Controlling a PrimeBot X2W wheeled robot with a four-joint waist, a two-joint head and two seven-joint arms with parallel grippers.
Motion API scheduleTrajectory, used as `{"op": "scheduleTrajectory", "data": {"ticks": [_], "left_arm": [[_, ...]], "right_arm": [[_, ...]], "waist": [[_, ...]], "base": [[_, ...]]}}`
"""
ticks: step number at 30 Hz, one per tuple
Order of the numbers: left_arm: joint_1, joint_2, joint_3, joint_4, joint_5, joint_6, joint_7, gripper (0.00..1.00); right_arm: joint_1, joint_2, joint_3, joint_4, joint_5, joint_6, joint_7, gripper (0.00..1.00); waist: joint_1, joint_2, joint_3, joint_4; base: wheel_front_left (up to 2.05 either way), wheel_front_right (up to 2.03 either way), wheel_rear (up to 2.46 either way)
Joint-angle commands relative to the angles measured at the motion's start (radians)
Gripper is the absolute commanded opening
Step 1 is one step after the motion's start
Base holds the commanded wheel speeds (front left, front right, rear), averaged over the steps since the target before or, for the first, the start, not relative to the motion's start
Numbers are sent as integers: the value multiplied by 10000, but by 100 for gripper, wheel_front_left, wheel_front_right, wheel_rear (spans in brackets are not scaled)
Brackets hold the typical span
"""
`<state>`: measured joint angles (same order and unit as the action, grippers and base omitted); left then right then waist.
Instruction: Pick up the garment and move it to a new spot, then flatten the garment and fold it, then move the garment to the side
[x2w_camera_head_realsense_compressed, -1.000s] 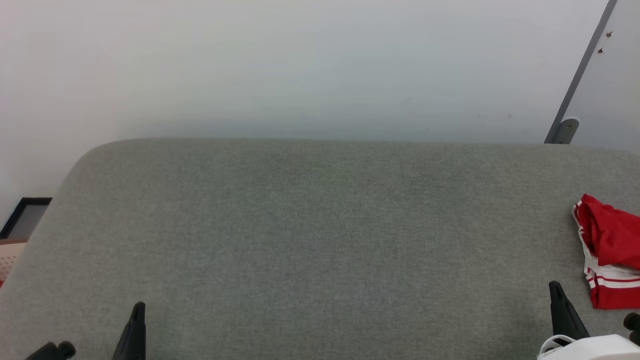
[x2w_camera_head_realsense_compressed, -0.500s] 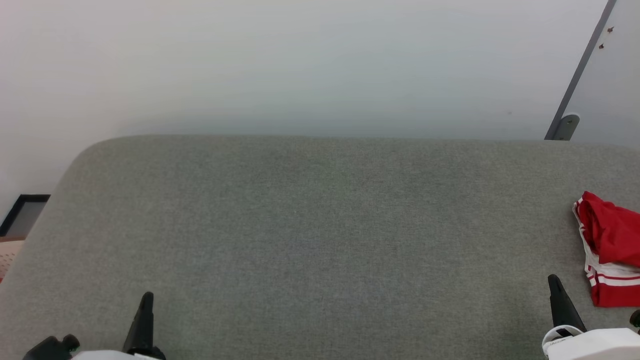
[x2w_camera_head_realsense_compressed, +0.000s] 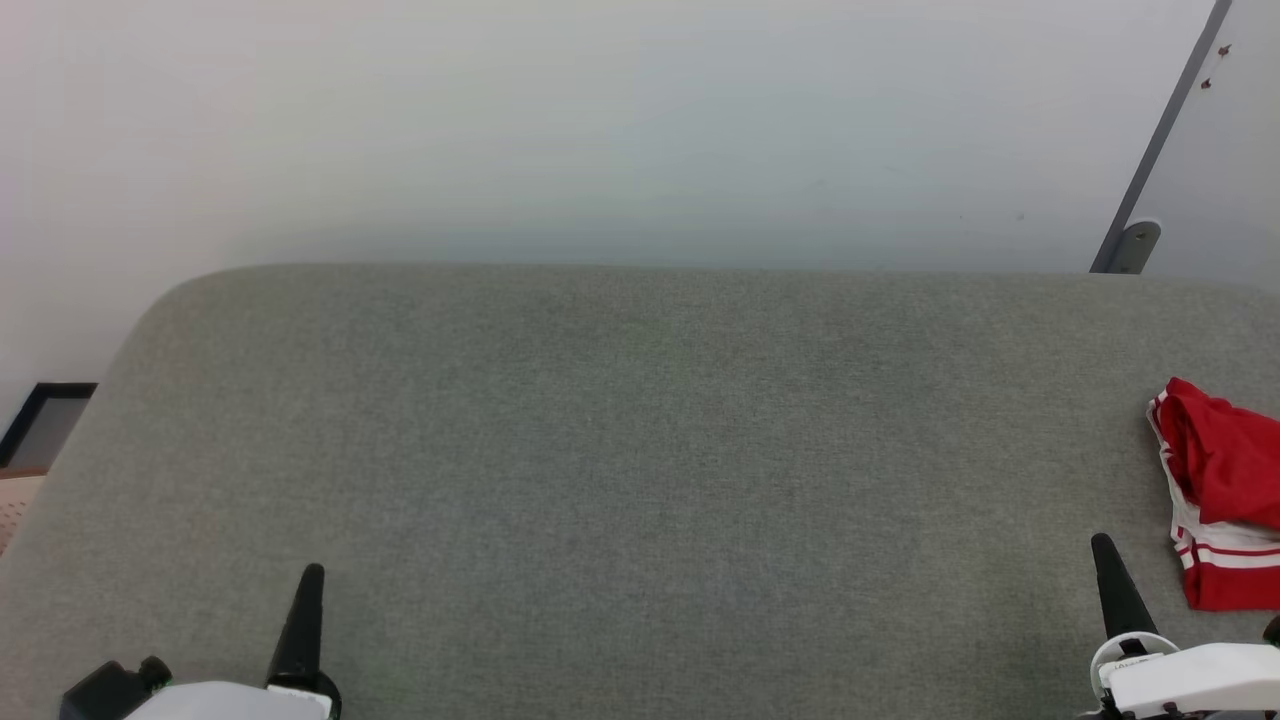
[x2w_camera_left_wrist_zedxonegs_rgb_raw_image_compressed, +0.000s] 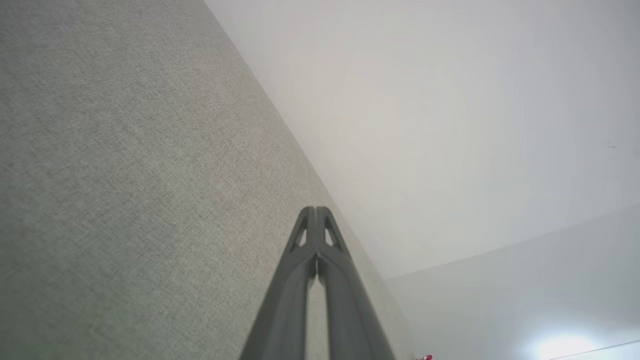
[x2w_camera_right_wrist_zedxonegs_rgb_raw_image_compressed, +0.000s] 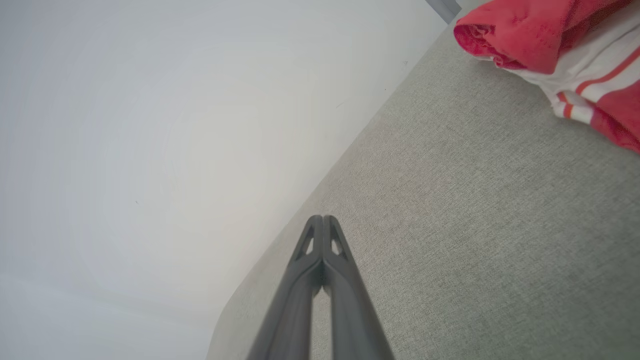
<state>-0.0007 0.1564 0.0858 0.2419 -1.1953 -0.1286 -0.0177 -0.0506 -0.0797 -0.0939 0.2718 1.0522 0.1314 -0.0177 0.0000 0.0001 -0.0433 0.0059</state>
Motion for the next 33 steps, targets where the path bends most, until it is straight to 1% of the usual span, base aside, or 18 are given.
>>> {"op": "scheduleTrajectory", "data": {"ticks": [1, 15, 33], "left_arm": [[-223, -8, 66, -68, -224, -19, 51, 0], [-481, -302, 132, -42, -1310, -24, 408, 0], [-768, -636, 207, -12, -2534, -28, 810, 0]], "right_arm": [[-192, 8, -59, -113, 274, -6, 49, 0], [-337, 91, -105, -171, 1766, -8, 410, 0], [-461, 180, -151, -221, 3404, -10, 805, 0]], "waist": [[0, -1, 10, -2], [0, -1, 113, -15], [0, -1, 245, -31]], "base": [[0, 0, 0], [0, 0, 0], [0, 0, 0]]}}
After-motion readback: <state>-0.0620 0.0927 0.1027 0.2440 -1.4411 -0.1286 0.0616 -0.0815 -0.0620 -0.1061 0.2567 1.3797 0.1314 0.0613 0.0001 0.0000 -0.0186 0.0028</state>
